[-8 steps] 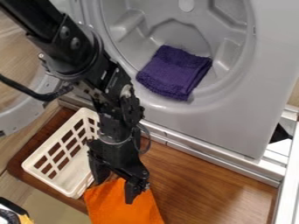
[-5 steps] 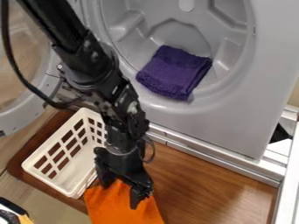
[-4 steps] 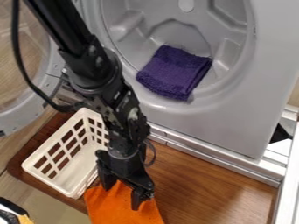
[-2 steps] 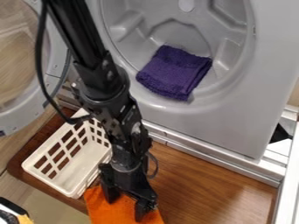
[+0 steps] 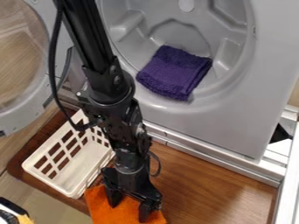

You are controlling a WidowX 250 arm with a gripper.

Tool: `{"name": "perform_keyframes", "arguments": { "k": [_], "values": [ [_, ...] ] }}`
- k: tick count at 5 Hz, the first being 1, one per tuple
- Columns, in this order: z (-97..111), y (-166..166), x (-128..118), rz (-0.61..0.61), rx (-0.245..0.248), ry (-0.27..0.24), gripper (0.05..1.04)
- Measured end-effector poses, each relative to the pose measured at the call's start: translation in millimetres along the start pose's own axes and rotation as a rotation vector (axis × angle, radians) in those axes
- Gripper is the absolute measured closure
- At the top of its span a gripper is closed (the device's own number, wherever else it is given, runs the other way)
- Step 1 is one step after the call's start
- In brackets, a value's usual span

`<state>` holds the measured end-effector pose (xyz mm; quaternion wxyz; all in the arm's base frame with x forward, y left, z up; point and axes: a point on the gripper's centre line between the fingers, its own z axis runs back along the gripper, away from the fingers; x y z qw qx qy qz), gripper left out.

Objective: Move the orange cloth up

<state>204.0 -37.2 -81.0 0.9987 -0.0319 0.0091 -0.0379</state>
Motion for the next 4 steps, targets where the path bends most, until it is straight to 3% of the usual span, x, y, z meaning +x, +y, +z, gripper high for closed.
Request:
{"name": "perform_keyframes", "arguments": {
  "k": [1,4],
  "values": [
    [-1,-17,7,-0.063,-0.006,-0.002,0.081],
    [-3,-94,63,-0.242,-0.046,-0.053,0.081]
  ]
}}
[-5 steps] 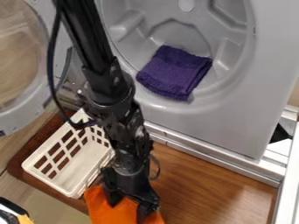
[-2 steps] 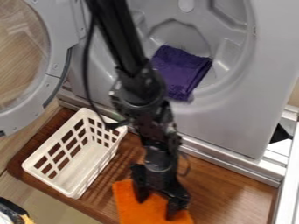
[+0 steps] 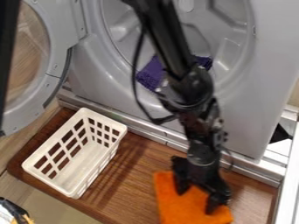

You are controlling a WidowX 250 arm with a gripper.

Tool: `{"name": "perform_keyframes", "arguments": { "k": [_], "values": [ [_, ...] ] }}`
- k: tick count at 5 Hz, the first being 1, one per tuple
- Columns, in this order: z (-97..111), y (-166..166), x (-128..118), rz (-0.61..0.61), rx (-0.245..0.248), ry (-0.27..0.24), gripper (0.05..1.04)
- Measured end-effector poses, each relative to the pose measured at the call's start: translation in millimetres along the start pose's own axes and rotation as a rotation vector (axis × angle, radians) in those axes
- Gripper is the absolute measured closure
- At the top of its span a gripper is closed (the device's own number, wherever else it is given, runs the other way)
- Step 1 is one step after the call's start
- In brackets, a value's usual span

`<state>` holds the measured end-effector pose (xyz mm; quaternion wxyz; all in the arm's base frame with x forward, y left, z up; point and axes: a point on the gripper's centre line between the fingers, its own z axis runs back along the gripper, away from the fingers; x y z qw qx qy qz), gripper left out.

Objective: Move the orange cloth up

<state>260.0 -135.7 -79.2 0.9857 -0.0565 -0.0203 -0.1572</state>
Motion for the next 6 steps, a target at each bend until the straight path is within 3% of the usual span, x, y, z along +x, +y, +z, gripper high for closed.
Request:
{"name": "perform_keyframes", "arguments": {
  "k": [2,6],
  "values": [
    [-4,-31,34,-0.113,-0.008,-0.014,0.081],
    [3,-23,15,-0.153,0.03,0.059,0.085]
  ]
}}
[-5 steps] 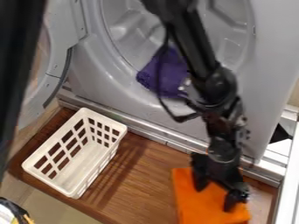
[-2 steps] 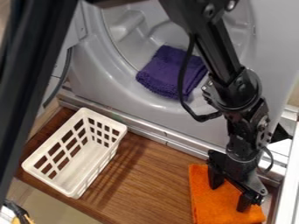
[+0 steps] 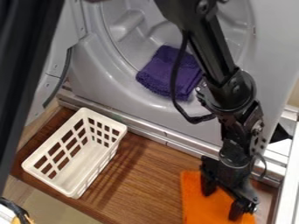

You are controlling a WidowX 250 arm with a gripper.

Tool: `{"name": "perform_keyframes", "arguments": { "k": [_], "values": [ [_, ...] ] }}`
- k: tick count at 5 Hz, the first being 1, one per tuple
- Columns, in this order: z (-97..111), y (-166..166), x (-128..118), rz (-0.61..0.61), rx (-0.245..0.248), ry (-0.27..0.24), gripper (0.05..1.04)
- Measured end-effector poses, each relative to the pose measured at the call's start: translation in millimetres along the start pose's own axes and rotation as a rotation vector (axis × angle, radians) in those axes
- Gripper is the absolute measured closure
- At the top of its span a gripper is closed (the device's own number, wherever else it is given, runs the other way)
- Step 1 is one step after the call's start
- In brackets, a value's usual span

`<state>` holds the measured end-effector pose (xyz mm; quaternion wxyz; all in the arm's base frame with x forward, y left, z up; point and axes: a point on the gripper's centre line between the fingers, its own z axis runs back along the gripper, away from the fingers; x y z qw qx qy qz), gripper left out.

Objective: Move the orange cloth up

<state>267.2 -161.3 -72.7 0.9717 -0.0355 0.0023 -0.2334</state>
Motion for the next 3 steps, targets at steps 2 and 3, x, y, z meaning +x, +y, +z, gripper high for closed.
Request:
{"name": "perform_keyframes", "arguments": {
  "k": [2,3],
  "values": [
    [56,8,-16,-0.01,0.076,-0.017,0.085],
    [81,-1,-17,-0.036,0.17,0.077,0.085]
  ]
}}
